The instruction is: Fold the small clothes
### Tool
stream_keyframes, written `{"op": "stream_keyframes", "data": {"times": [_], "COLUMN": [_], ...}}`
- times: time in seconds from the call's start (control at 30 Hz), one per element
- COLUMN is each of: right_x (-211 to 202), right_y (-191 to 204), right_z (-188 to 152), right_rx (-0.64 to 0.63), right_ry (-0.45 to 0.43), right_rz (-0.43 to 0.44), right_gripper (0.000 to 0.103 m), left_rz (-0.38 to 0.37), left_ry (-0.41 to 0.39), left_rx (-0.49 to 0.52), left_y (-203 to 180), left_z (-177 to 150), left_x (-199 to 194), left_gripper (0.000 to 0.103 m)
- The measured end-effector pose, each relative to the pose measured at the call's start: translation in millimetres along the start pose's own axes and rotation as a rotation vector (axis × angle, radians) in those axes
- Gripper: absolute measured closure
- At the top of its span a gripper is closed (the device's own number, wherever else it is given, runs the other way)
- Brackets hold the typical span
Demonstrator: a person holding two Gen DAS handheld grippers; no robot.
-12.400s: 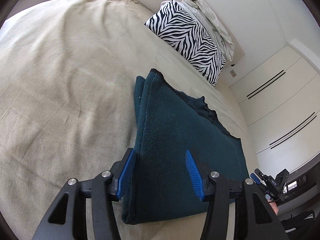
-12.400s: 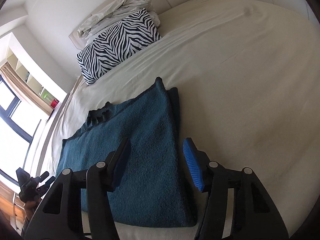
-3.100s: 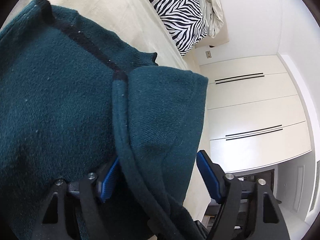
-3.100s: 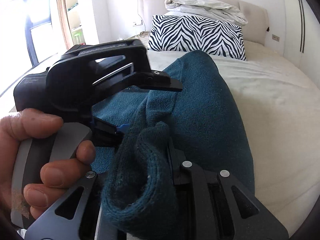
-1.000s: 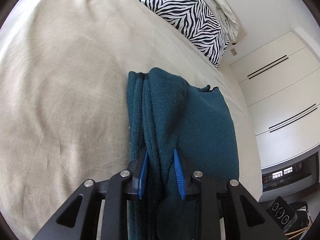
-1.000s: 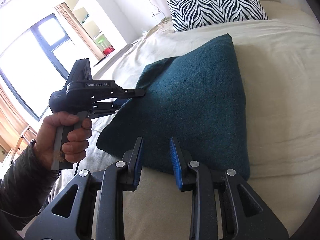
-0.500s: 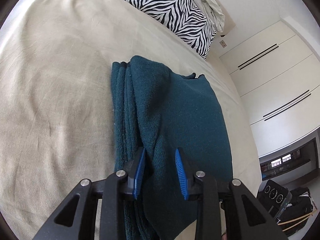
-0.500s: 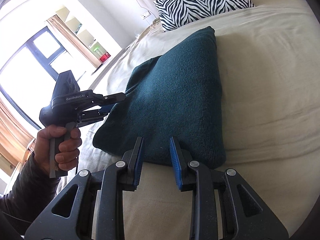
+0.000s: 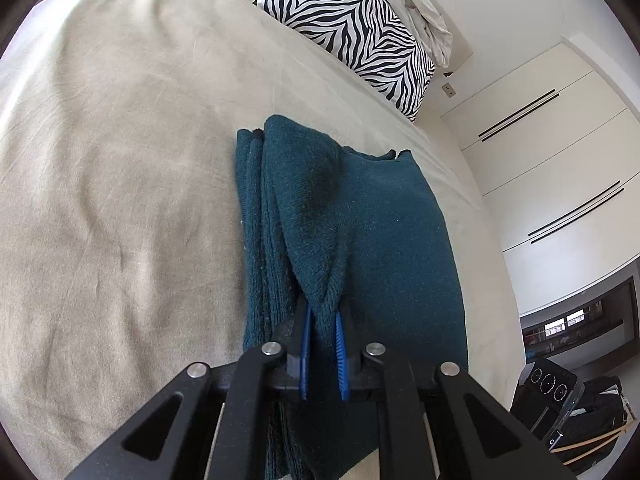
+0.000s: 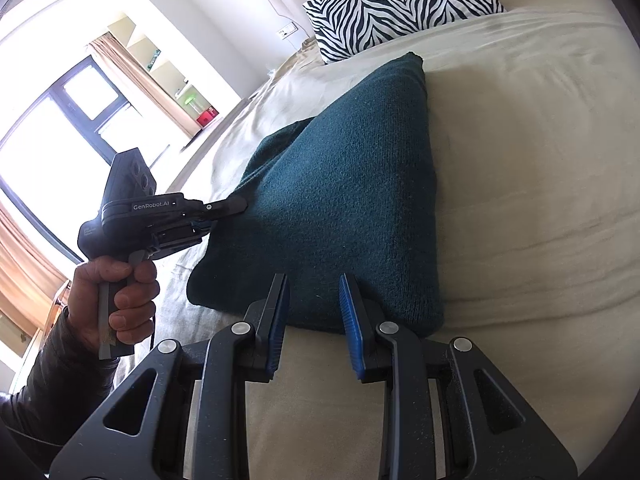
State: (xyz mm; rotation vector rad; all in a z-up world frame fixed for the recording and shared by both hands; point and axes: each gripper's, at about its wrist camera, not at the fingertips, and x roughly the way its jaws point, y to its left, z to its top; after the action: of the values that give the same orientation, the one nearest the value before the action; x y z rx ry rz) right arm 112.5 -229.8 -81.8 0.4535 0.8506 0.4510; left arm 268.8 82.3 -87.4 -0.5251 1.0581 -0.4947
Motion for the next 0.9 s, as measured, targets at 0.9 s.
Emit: {"op": "stream_keyframes", "data": {"times": [0.9], "right_x": [28], "right_y": [-29], "right_z": [80], "right_rx": [0.139], "right_ry": [0.058], "right_rz": [0.135], "right_gripper": [0.078], "left_rz": [0.168], "left_ry": [-0.055], "left_rx": [0.112], "left_y": [-45], "left_z": [6], "left_x": [58], "left_gripper": [0.094]}}
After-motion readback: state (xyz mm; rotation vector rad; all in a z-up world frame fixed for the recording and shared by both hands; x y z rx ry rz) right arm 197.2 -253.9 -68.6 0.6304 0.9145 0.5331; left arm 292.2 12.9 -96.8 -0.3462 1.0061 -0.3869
